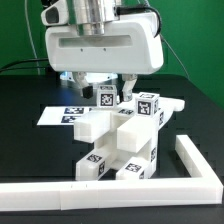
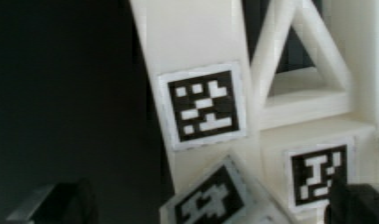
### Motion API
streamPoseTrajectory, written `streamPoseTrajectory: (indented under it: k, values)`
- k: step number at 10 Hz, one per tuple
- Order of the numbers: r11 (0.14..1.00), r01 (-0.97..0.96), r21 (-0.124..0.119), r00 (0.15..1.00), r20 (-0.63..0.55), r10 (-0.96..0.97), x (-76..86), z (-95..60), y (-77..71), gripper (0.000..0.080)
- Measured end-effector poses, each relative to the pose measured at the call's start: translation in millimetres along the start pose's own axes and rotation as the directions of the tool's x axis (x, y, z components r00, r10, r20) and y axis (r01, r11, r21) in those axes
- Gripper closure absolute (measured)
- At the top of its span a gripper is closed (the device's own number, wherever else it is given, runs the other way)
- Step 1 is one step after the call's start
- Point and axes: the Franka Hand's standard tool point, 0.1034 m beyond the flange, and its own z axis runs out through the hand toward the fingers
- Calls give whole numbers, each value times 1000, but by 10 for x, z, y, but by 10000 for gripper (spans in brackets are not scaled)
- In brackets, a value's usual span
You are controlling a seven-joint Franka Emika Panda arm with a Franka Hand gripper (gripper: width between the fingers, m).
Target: Assemble chair
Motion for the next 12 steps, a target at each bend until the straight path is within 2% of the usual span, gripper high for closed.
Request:
streamPoseTrajectory:
  k: [2, 3, 5, 6, 7, 8, 9, 12]
  values:
    - [991, 132, -4, 991, -1, -132, 6, 1, 3, 151]
    - [932, 361, -31, 932, -14, -362, 70, -27, -42, 151]
    - [951, 306, -31, 952, -11, -307, 61, -9, -20, 151]
    - [957, 290, -30, 957, -12, -290, 60, -8, -20, 249]
    - [974, 224, -29, 974, -14, -224, 60, -8, -20, 384]
    - [986, 163, -28, 986, -15, -163, 58, -7, -22, 384]
    - [997, 77, -26, 997, -18, -78, 57, -6, -22, 534]
    - [993, -117, -23, 993, -22, 117, 56, -1, -20, 534]
